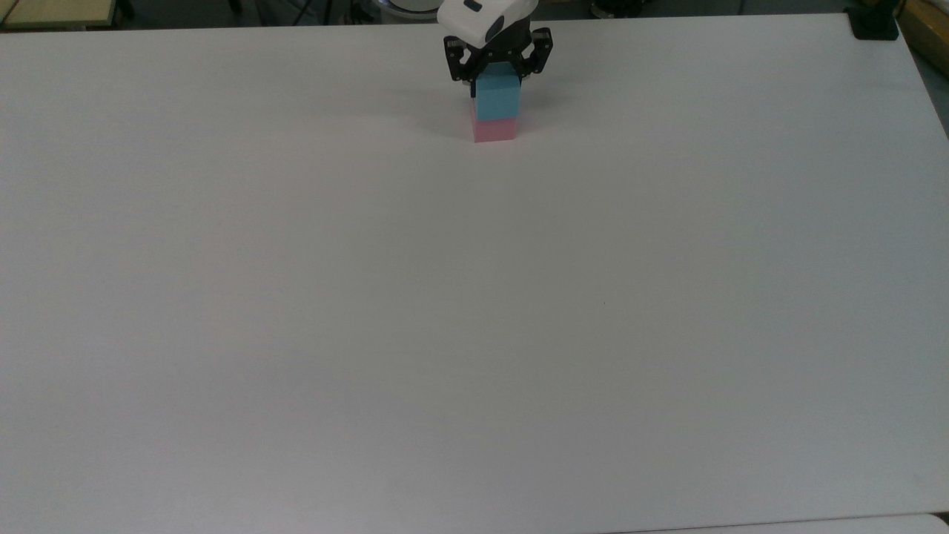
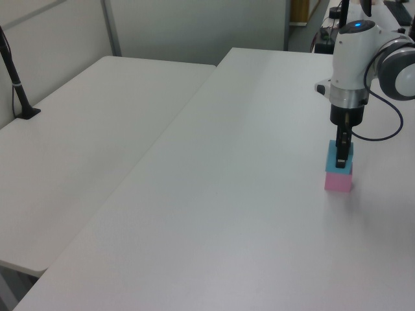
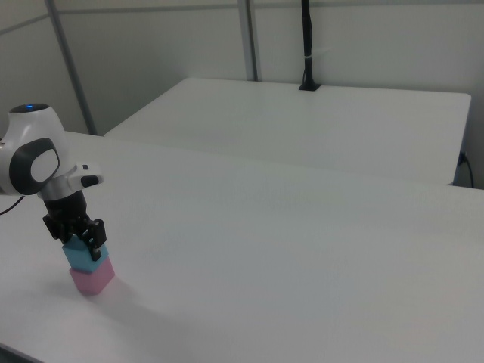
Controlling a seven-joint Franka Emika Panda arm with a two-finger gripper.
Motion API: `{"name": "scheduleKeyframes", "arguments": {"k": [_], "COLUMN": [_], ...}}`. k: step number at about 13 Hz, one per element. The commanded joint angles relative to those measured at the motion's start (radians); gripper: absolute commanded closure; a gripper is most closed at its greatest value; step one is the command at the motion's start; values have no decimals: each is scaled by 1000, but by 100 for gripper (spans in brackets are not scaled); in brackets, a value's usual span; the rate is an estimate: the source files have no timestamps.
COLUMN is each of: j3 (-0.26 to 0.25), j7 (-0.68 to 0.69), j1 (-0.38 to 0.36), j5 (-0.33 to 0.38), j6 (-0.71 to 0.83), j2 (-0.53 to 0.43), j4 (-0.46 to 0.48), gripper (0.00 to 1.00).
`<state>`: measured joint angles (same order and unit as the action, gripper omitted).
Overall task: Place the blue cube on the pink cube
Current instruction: 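Open the gripper and raise it away from the stacked cubes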
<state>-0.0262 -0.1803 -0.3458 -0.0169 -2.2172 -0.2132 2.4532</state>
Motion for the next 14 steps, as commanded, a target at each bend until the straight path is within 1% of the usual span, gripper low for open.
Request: {"name": "scheduleKeyframes", "arguments": {"k": [1,4,6,12,14], "j3": [-1,-3,-9,-15,-15], "j7": [10,25,33,33,50], "j1": [10,30,31,36,74], "j5": [-18,-20,-20,-23,-21], "j6": [-10,56,152,447,520], "j2": [-20,-66,-81,-68,-61], "j4": [29,17,-55,-382,-471], "gripper": [0,0,0,0,0]}}
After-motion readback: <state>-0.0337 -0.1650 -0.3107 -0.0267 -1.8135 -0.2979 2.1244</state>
